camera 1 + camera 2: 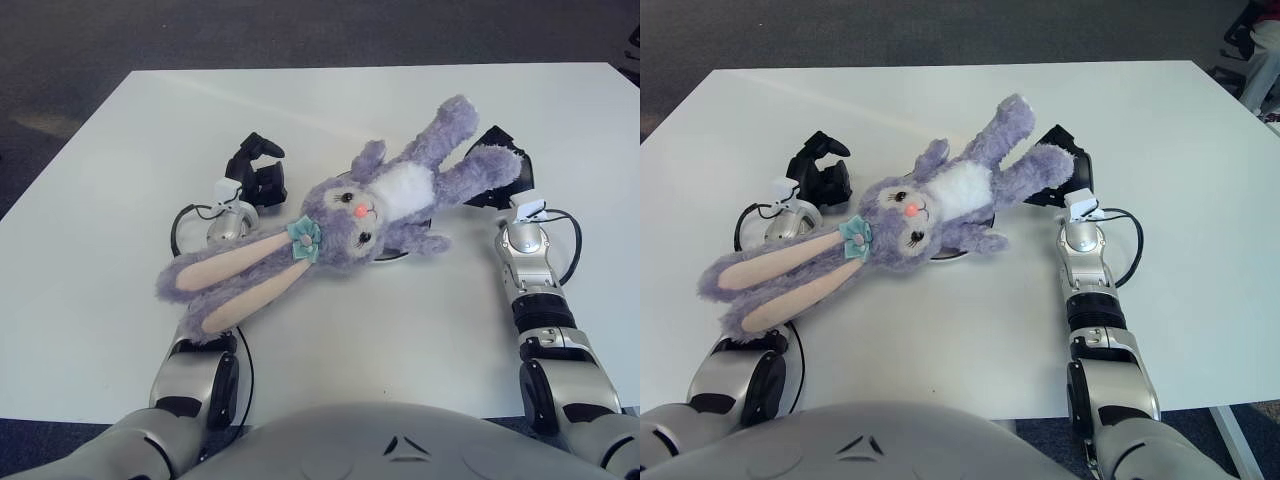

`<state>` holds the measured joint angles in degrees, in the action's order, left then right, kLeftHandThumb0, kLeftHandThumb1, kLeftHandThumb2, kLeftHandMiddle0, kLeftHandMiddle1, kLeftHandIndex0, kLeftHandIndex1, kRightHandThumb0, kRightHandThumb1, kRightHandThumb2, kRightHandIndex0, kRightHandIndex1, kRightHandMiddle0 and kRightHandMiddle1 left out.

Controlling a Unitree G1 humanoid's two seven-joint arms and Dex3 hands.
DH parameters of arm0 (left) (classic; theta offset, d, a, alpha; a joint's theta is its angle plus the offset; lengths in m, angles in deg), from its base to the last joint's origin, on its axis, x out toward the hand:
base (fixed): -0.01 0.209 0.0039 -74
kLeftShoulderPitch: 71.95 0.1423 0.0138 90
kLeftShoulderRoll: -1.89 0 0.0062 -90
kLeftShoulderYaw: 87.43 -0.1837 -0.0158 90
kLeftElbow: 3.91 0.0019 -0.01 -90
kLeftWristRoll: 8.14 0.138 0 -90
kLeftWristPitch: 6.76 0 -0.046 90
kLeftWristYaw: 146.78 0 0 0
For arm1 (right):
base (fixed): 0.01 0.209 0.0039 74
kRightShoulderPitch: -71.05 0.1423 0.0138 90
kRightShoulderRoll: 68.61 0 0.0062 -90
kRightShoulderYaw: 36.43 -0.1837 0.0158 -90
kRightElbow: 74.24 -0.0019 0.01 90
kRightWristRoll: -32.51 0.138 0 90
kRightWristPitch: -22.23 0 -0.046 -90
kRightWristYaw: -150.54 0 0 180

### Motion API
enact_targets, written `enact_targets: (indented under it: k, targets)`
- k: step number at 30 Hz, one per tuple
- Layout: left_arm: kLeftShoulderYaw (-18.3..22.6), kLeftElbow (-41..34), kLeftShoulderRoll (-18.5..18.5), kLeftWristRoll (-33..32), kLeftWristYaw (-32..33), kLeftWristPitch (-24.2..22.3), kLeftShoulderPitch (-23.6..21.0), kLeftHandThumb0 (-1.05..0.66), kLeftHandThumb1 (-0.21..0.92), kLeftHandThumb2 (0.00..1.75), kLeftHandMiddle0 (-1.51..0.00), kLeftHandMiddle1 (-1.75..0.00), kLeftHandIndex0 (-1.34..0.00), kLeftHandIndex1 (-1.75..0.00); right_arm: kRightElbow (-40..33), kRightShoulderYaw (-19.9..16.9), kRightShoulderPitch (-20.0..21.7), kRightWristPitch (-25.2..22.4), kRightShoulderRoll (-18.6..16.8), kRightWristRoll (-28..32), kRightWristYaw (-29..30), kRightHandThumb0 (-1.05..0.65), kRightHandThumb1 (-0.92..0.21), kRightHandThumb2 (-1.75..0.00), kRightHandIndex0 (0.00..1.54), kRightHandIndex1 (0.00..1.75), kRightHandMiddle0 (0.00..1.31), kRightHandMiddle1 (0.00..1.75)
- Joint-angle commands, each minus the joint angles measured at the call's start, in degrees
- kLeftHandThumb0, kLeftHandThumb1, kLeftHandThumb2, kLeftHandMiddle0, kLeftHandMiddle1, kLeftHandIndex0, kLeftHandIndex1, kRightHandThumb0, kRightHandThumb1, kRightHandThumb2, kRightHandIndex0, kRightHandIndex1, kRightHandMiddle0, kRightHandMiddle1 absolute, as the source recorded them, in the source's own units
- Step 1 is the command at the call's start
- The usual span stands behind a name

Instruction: Put the doll into the plate.

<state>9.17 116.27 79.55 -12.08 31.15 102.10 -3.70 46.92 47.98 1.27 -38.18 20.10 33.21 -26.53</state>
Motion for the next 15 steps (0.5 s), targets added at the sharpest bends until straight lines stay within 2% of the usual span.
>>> enact_targets:
  k: [1,6,15]
  targets:
    - [0.4,1.1,-0.3,0.7,1.1,-0.1,5.7,-0.46,0.37,1.24,-1.24,-1.75,-0.57,-1.75,3.4,0.0,-9.7,0.7,-8.3,4.8,-2.2,-0.44,-0.44,-1.16,1.13,1.75,0.52,1.75]
    - [0.3,-0.4,0.0,0.5,1.0,-0.2,5.9,-0.46,0.37,1.25,-1.25,-1.75,-0.57,-1.75,0.3,-1.1,-10.4,-1.4,-9.4,8.7,-3.8,-0.44,-0.47,-1.13,1.06,1.75,0.5,1.75]
    - [0.0,-4.2,0.0,0.4,0.7,-0.6,7.6,-0.46,0.37,1.26,-1.25,-1.75,-0.57,-1.75,-5.6,-1.4,-11.8,-5.9,-9.5,10.3,-3.1,-0.43,-0.51,-1.08,0.99,1.75,0.47,1.75]
